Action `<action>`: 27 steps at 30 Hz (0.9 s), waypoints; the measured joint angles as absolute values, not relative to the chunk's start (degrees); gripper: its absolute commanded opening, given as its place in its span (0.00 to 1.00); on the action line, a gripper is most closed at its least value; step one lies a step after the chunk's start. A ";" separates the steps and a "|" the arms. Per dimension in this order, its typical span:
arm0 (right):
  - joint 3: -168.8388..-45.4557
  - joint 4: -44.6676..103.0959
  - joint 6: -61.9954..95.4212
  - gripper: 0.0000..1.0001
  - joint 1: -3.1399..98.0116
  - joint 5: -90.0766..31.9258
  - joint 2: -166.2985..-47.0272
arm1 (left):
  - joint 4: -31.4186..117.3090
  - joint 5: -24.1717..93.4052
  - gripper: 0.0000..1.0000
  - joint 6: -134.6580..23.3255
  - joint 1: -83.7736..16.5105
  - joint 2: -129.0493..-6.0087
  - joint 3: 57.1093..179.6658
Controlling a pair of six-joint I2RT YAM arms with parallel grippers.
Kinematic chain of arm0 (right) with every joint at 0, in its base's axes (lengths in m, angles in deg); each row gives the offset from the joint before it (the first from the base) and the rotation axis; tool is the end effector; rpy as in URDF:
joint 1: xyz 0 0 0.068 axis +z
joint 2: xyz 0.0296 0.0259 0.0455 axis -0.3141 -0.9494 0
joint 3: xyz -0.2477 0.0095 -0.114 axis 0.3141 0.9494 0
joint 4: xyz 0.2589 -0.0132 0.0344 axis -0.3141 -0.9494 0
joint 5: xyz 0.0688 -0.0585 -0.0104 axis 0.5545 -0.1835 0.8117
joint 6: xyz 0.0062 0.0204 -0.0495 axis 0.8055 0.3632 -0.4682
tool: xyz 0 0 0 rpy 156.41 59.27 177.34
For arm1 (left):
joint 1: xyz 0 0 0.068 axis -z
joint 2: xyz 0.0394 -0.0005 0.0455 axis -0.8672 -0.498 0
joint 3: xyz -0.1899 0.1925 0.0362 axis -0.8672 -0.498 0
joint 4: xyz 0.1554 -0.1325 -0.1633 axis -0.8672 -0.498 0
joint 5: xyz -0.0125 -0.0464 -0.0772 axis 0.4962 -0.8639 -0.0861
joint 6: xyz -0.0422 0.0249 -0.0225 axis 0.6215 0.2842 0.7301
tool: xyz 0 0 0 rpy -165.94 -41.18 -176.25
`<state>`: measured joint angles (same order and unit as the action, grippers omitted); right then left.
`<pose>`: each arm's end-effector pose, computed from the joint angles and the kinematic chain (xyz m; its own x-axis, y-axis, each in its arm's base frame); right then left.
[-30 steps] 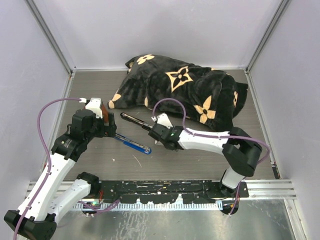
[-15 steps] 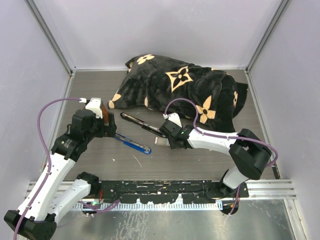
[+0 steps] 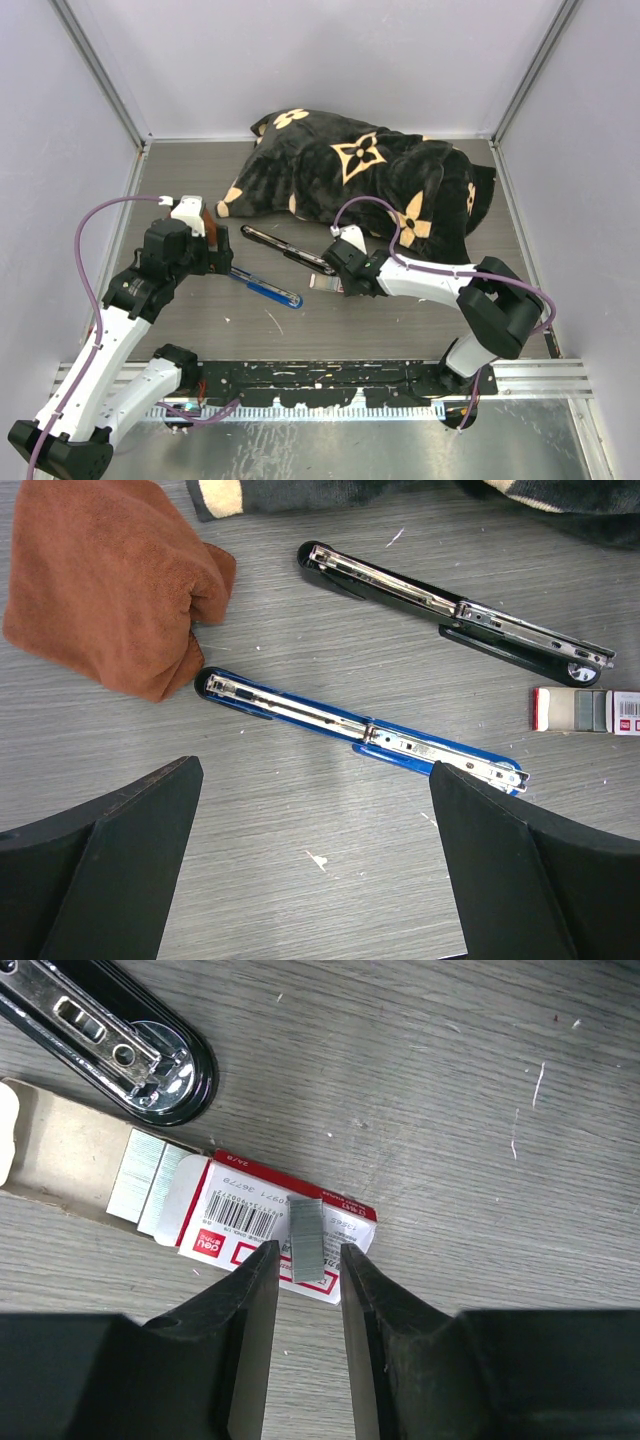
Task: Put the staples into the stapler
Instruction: Pick up the staple from the staple box.
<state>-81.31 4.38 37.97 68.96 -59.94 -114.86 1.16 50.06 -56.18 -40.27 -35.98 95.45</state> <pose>0.1942 0.2147 0.1714 -0.7912 -0.2829 -0.5421 -0.2632 0.9578 -0.1155 0.1504 -0.0497 0.3175 -0.5663 0.0021 -0.8242 0.1338 0.9870 -0.0894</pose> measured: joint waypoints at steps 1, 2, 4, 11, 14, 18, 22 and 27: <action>-81.16 4.58 38.06 0.35 68.77 -59.87 -114.88 | 1.16 50.06 1.00 -56.15 -40.27 -35.98 95.45; -81.07 4.71 38.13 0.35 68.66 -59.79 -114.88 | 1.16 50.04 1.00 -56.18 -40.27 -35.98 95.45; -80.96 4.97 38.15 0.33 68.42 -59.63 -114.92 | 1.16 50.04 1.00 -56.18 -40.27 -35.98 95.45; -80.40 6.56 38.15 0.31 68.13 -59.24 -115.84 | 1.16 50.04 1.00 -56.18 -40.27 -35.98 95.45; -80.05 7.24 38.17 0.31 68.02 -59.00 -116.06 | 1.16 50.04 1.00 -56.18 -40.27 -35.98 95.45; -79.48 8.18 38.32 0.30 67.87 -58.63 -116.12 | 1.16 49.99 1.00 -56.15 -40.27 -35.98 95.45; -79.06 9.01 38.59 0.23 67.63 -58.10 -116.17 | 1.16 49.95 1.00 -56.18 -40.27 -35.98 95.45; -78.58 9.73 38.89 0.17 67.59 -57.97 -115.95 | 1.16 49.95 1.00 -56.15 -40.27 -35.98 95.45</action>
<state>-78.58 9.73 38.89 67.59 -57.97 -115.95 1.16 49.95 -56.15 -40.27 -35.98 95.45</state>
